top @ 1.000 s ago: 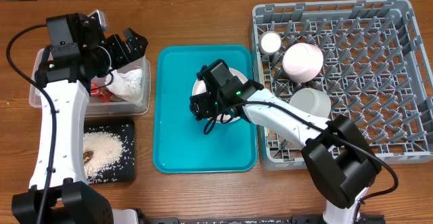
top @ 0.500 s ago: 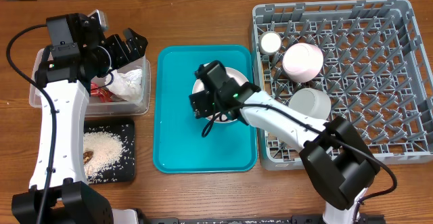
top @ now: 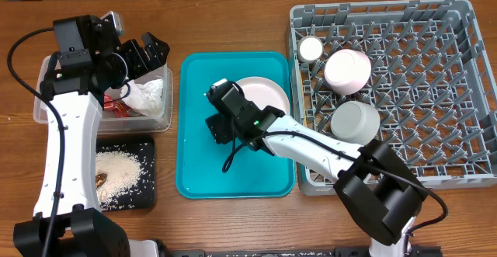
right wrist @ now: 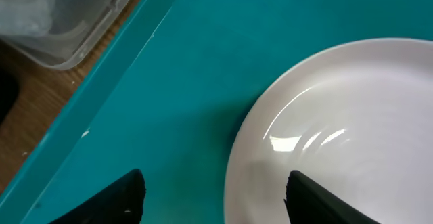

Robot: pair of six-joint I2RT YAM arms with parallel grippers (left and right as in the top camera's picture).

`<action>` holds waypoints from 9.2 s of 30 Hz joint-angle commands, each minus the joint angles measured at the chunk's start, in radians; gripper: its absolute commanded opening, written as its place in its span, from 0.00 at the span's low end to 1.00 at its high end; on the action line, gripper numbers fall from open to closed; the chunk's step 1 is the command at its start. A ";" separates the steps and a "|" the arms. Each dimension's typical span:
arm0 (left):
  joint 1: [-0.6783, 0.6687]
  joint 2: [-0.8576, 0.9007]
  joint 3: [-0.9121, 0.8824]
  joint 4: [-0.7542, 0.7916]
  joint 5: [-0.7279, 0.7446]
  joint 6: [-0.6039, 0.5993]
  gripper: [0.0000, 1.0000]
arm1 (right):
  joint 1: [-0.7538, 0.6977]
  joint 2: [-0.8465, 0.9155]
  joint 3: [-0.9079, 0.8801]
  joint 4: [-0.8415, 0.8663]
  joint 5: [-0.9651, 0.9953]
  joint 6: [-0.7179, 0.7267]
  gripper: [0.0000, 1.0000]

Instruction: Sort waste into correct bins and load items into the dishwasher

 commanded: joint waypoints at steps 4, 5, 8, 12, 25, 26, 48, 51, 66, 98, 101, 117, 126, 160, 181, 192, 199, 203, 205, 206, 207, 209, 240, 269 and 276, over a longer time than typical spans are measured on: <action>-0.002 0.000 0.010 0.003 -0.002 -0.006 1.00 | 0.010 0.076 0.019 0.029 0.050 -0.035 0.60; -0.002 0.000 0.010 0.003 -0.002 -0.006 1.00 | 0.010 0.077 0.019 0.031 0.050 -0.035 0.53; -0.002 0.000 0.010 0.003 -0.002 -0.006 1.00 | 0.010 0.077 0.019 0.044 0.050 -0.039 0.42; -0.002 0.000 0.010 0.003 -0.002 -0.006 1.00 | 0.010 0.086 0.019 0.056 0.050 -0.046 0.39; -0.002 0.000 0.010 0.003 -0.002 -0.006 1.00 | 0.011 0.114 0.019 0.047 0.049 -0.046 0.18; -0.002 0.000 0.010 0.003 -0.002 -0.006 1.00 | 0.011 0.114 0.019 0.045 0.048 -0.045 0.18; -0.002 0.000 0.010 0.003 -0.002 -0.006 1.00 | 0.007 -0.141 0.150 -0.119 -0.036 -0.035 0.04; -0.002 0.000 0.010 0.003 -0.002 -0.006 1.00 | -0.022 -0.291 0.151 -0.129 -0.125 0.024 0.04; -0.002 0.000 0.010 0.003 -0.002 -0.006 1.00 | -0.553 -0.554 0.113 -0.351 -0.850 0.219 0.04; -0.002 0.000 0.010 0.003 -0.002 -0.006 1.00 | -0.723 -0.552 -0.316 0.093 -0.789 0.497 0.15; -0.002 0.000 0.010 0.003 -0.002 -0.006 1.00 | -0.724 -0.552 -0.316 0.092 -0.735 0.472 0.15; -0.002 0.000 0.010 0.003 -0.002 -0.006 1.00 | -0.835 -0.567 -0.306 0.137 -0.731 0.340 0.20; -0.002 0.000 0.010 0.003 -0.002 -0.006 1.00 | -0.759 -0.642 -0.258 0.181 -0.892 0.221 0.26; -0.002 0.000 0.010 0.003 -0.002 -0.006 1.00 | -0.716 -0.645 -0.261 -0.163 0.020 0.080 1.00; -0.002 0.000 0.010 0.003 -0.002 -0.006 1.00 | -0.716 -0.756 -0.263 -0.163 0.020 0.080 1.00; -0.002 0.000 0.010 0.003 -0.002 -0.006 1.00 | -0.716 -1.258 -0.263 -0.163 0.020 0.080 1.00; -0.002 0.000 0.010 0.003 -0.002 -0.006 1.00 | -0.689 -1.572 -0.263 -0.179 0.021 0.079 1.00; -0.002 0.000 0.010 0.003 -0.002 -0.006 1.00 | -0.661 -1.706 -0.266 -0.264 0.024 0.079 1.00; -0.002 0.000 0.010 0.003 -0.002 -0.006 1.00 | -0.653 -1.760 -0.284 -0.274 0.019 0.084 1.00; -0.002 0.000 0.010 0.003 -0.002 -0.006 1.00 | -0.650 -1.782 -0.297 -0.270 0.011 0.084 1.00; -0.002 0.000 0.010 0.003 -0.002 -0.006 1.00 | -0.649 -1.814 -0.320 -0.256 0.001 0.083 1.00; -0.002 0.000 0.010 0.003 -0.002 -0.006 1.00 | -0.649 -1.850 -0.363 -0.227 0.001 0.084 1.00; -0.002 0.000 0.010 0.003 -0.002 -0.006 1.00 | -0.649 -1.967 -1.310 0.677 0.006 0.083 1.00; -0.002 0.000 0.010 0.003 -0.002 -0.006 1.00 | -0.643 -1.966 -1.321 0.297 0.020 0.080 1.00; -0.002 0.000 0.010 0.003 -0.002 -0.006 1.00 | -0.643 -1.966 -1.321 0.297 0.020 0.080 1.00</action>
